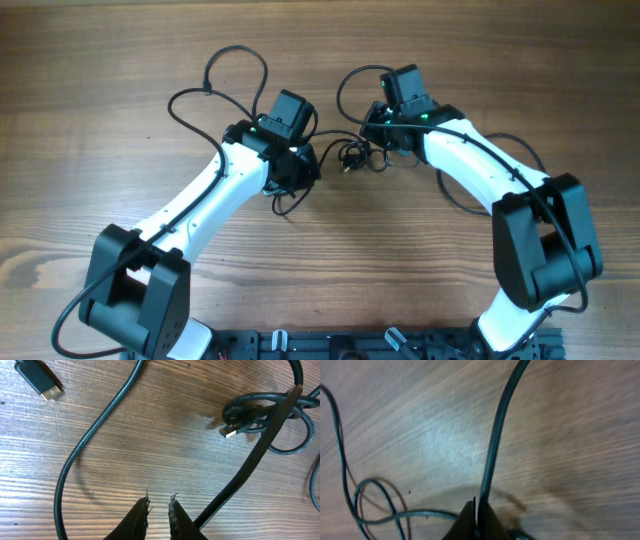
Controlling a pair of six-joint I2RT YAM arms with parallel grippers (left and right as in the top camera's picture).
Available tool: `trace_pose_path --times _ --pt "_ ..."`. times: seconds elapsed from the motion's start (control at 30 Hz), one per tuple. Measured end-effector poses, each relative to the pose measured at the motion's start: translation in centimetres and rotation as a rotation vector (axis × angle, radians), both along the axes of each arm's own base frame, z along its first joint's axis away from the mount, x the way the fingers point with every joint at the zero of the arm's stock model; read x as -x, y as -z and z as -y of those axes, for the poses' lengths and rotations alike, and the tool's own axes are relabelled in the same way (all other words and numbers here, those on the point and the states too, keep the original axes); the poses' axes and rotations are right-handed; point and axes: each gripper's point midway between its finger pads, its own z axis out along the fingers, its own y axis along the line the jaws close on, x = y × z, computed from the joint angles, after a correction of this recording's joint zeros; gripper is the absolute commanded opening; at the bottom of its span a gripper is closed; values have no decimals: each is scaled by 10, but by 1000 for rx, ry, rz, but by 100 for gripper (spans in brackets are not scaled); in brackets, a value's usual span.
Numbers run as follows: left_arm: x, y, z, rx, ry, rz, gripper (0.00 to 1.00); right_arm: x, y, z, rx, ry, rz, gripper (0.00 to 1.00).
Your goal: Untangle cables
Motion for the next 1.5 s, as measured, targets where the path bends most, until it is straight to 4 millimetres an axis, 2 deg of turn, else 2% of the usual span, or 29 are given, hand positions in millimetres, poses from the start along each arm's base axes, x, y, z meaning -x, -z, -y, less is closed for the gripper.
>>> trace_pose_path --times 0.27,0.4,0.53,0.6,0.7,0.87,0.93,1.07,1.17,1.3,1.4,1.5 --pt "-4 1 -9 -54 -15 24 18 28 5 -39 -26 -79 -46 9" --pt "-5 2 -15 -66 -27 21 19 32 5 -46 -26 -99 -45 9" --pt "-8 3 -27 -67 -62 7 21 27 5 -39 -28 -81 -42 8" --pt "-11 2 -33 -51 -86 -4 17 24 5 -33 -26 -64 -42 8" --pt "-14 2 -40 -27 -113 -16 5 19 6 -21 -22 -34 -47 7" --pt "-14 2 -39 -11 -94 -21 4 22 11 -6 -4 -4 -86 8" --pt "-13 1 -35 11 -66 -22 4 21 11 -2 0 5 -89 9" --pt "-12 -8 -10 157 60 -14 5 14 9 5 -23 17 -78 11" --pt "-8 -28 16 360 193 1 14 6 2 4 -96 -25 -56 7" --pt "1 -56 33 522 302 30 13 3 -12 -8 -222 -180 -15 6" --pt "7 -65 40 555 330 40 11 9 -16 -7 -286 -226 -36 7" --pt "5 -60 43 510 313 44 11 16 -15 1 -314 -217 -83 7"
